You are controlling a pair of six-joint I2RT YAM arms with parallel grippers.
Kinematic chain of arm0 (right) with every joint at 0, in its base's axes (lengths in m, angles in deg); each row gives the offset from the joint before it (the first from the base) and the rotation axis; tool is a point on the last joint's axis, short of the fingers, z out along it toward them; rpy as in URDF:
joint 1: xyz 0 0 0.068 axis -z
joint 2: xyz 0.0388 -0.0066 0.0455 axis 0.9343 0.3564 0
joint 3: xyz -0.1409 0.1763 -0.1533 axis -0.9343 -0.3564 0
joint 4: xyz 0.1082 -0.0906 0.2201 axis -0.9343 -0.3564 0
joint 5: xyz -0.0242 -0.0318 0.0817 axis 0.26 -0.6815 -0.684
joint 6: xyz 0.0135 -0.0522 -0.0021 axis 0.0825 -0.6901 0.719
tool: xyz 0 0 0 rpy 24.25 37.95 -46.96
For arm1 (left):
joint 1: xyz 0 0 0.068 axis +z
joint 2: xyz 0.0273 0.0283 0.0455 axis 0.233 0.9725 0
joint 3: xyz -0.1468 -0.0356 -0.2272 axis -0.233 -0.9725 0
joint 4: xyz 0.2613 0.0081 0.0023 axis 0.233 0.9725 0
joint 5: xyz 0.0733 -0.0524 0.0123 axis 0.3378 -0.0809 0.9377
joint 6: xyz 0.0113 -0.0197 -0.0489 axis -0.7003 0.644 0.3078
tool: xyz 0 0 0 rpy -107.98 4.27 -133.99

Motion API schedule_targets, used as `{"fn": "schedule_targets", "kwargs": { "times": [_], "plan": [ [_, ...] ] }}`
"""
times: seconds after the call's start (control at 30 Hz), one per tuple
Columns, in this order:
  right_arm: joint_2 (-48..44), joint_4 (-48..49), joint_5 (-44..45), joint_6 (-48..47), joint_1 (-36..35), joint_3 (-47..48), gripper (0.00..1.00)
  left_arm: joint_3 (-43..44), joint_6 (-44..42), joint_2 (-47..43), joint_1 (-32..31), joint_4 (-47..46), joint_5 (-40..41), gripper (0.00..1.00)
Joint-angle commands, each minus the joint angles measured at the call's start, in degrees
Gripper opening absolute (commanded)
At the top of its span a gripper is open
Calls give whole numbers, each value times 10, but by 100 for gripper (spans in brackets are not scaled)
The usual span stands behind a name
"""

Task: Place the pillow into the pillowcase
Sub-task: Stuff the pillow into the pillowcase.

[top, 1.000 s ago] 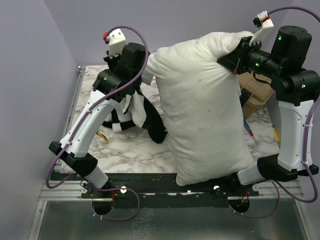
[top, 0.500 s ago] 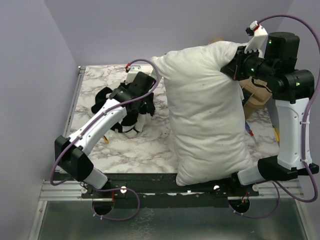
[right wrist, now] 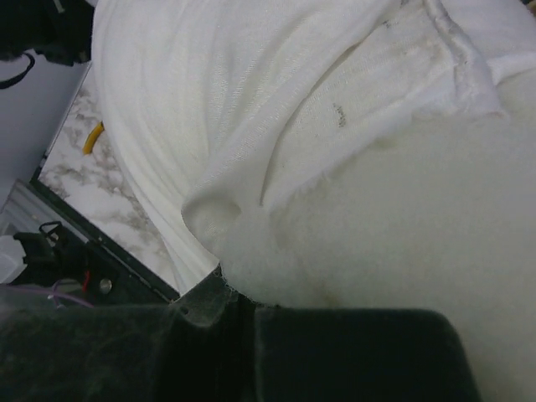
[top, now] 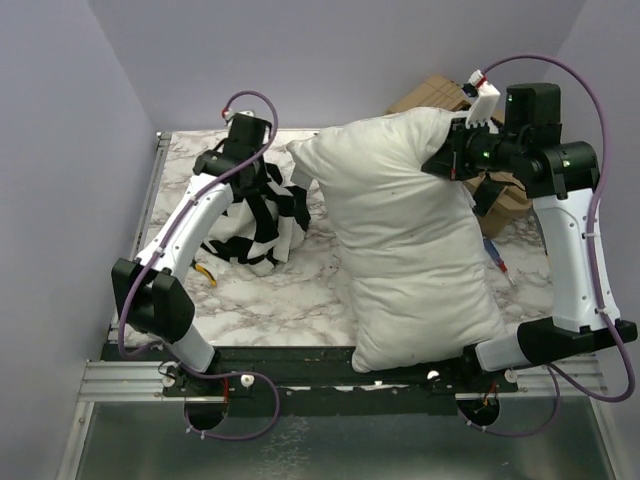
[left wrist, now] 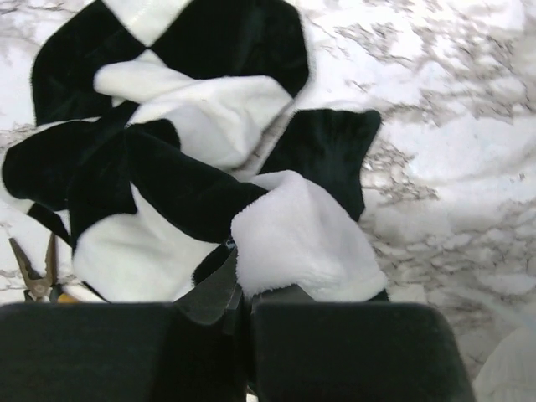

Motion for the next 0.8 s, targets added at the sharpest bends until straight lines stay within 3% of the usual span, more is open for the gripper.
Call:
{"fn": "schedule_targets", "kwargs": {
  "times": [0.0,0.23,0.47,0.77],
  "plan": [
    [0,-16,-145,4,-2,-16,0,5,16,12,65,-6,-83,0],
    [22,-52,-159,-10,-37,-36,0,5,19,8,100,-7,-105,0],
    [41,-45,-9,46,-109,-69,0,-2,11,-15,103,-7,-113,0],
    [86,-50,145,79,-141,11,0,-38,0,-76,103,-7,-155,0]
  ]
}}
